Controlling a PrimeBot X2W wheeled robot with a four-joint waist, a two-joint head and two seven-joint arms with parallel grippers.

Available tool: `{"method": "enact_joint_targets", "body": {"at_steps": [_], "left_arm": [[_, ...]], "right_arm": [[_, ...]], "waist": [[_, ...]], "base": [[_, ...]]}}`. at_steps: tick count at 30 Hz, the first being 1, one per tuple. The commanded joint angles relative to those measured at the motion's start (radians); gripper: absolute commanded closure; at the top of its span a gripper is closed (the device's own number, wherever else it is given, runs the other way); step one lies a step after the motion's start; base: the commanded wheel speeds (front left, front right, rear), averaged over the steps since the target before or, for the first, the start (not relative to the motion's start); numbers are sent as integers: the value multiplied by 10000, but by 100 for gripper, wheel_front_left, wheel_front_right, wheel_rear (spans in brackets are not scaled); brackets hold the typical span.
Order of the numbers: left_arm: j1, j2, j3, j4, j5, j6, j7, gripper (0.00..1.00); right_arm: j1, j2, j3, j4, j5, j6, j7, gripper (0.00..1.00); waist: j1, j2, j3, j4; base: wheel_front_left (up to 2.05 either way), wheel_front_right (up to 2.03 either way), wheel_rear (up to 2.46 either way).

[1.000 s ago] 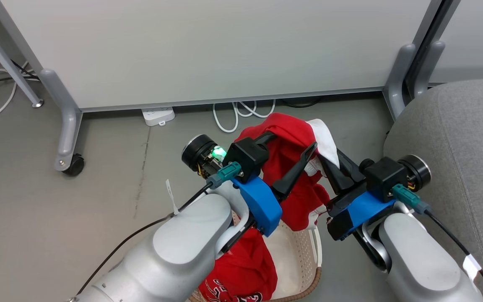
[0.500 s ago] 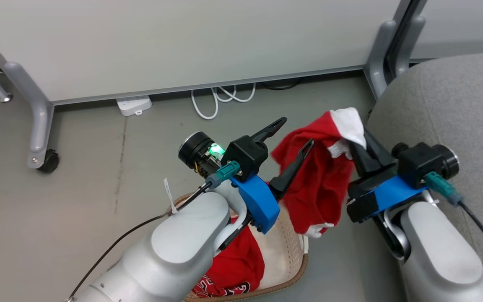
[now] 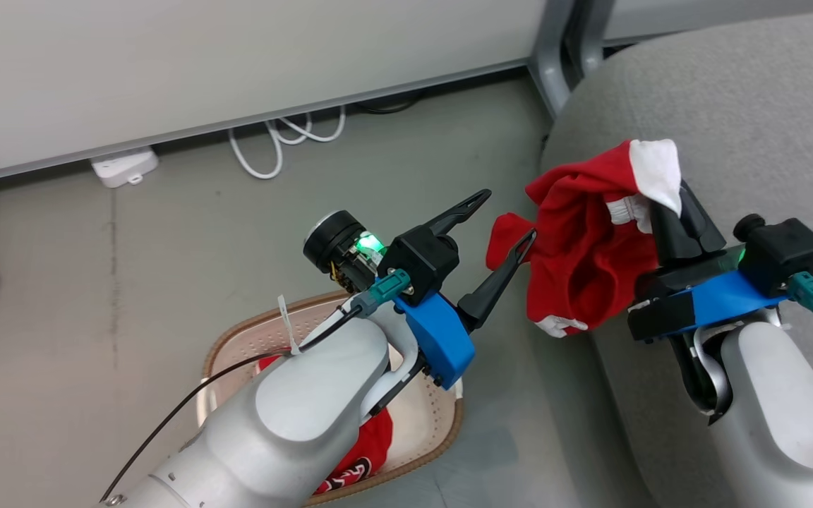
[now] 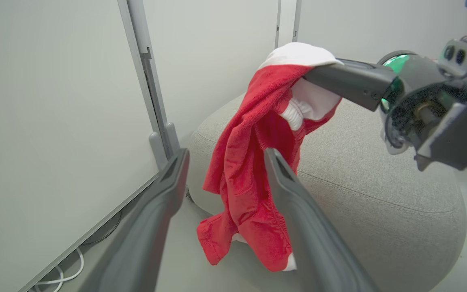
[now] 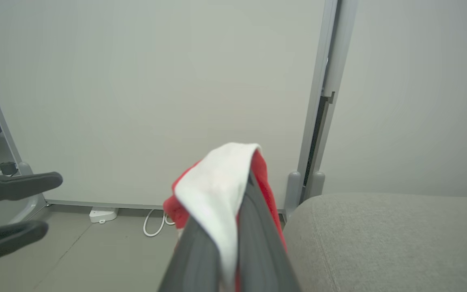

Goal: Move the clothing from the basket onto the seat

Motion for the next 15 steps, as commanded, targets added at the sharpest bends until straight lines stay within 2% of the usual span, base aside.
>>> {"method": "enact_joint_targets", "body": {"at_steps": [1,15], "left_arm": [[-117,75,14,-5,66,-9,-31,0],[-446,-3,-420,-22,294,-227,-31,0]], "right_arm": [[75,68,-115,-107,-72,-3,-2,100],[675,472,-1872,-888,-57,-3,-2,100]], "waist": [[-1,-1,249,-395],[-1,-1,1089,-1769]], "base": [[0,0,0],[0,0,0]]}}
